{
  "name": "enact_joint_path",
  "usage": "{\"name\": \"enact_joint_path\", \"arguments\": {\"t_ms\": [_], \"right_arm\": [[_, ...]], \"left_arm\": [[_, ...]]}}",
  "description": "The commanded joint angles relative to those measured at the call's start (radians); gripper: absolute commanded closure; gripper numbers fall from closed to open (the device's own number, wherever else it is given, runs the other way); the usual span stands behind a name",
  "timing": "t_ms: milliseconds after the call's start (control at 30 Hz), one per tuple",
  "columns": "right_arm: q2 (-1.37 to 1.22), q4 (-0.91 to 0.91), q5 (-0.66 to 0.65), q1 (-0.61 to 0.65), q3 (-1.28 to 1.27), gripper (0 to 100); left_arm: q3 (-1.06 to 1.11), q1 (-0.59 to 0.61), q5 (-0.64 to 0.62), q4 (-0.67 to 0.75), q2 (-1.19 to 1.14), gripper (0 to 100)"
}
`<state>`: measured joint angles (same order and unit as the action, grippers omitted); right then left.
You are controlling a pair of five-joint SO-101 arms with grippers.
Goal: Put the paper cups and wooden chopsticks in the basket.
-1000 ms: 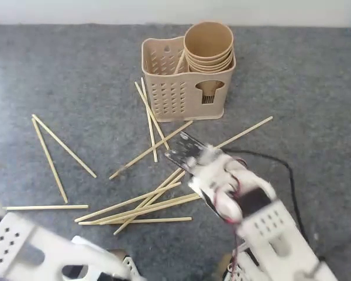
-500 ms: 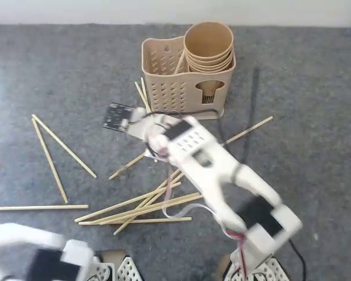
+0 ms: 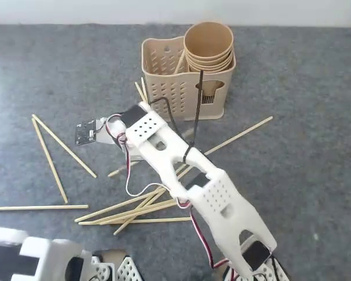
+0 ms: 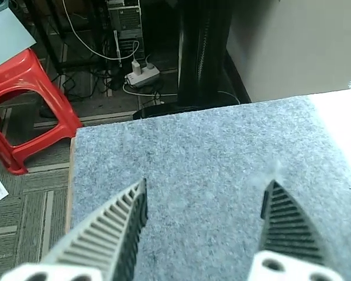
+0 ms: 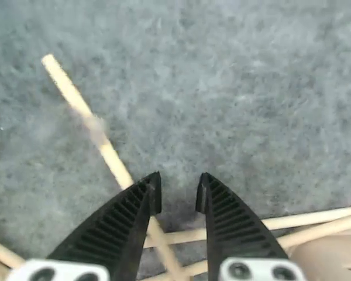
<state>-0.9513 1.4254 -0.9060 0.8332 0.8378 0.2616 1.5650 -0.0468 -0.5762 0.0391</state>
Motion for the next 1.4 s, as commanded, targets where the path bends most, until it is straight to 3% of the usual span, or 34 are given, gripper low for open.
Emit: {"name": "enact_joint_path", "arguments": {"t_ms": [0, 167, 233, 433, 600, 700, 900, 1367], "right_arm": [[-0.013, 0.154, -0.012, -0.021, 0.284, 87.5], [-0.044, 0.378, -0.009, 0.015, 0.532, 87.6], [-0.044, 0.377, 0.02, 0.022, 0.539, 87.6], [-0.022, 0.377, 0.012, 0.042, 0.356, 87.6], [0.151, 0.375, 0.02, 0.054, 0.112, 87.9], [0.269, 0.346, 0.02, 0.073, -0.04, 87.9], [0.317, 0.117, 0.014, 0.038, -0.253, 87.6], [0.22, 0.004, -0.009, -0.031, -0.267, 87.6]], "left_arm": [[-0.058, 0.008, 0.006, 0.031, 0.0, 70], [-0.058, 0.003, 0.006, 0.031, -0.005, 70], [-0.058, 0.006, 0.006, 0.031, -0.005, 70], [-0.056, 0.006, 0.006, 0.031, -0.005, 70], [-0.056, 0.006, 0.006, 0.031, -0.005, 70], [-0.054, 0.003, 0.006, 0.031, -0.006, 70], [-0.051, -0.003, 0.006, 0.031, -0.006, 70], [-0.028, -0.003, 0.006, 0.031, -0.006, 70]]}}
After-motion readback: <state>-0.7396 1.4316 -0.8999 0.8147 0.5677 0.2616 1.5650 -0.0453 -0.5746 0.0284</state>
